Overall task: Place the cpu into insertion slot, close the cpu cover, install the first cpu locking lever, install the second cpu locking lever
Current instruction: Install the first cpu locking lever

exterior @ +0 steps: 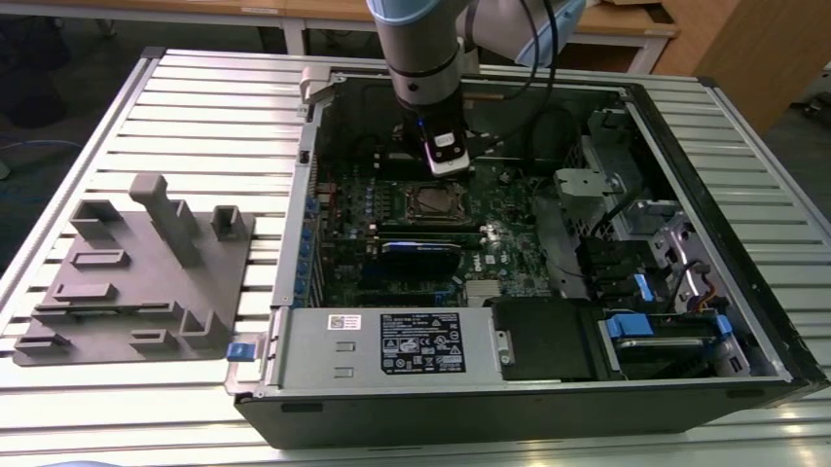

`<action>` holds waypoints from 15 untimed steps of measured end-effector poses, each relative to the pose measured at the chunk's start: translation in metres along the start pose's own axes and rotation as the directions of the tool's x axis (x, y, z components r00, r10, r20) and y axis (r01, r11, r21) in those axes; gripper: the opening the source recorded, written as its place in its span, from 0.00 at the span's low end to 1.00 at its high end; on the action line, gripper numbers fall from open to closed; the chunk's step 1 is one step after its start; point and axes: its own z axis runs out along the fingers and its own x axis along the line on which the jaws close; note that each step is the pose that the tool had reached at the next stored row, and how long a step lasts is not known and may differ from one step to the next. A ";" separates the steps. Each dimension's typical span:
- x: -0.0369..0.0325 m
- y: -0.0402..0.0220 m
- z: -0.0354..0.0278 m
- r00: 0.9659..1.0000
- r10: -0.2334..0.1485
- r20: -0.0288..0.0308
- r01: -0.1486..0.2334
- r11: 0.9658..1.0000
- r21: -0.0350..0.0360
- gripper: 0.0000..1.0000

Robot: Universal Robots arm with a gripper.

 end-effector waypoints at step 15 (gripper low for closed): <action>-0.0016 -0.0060 0.0020 1.000 0.000 0.000 0.000 1.000 0.000 0.11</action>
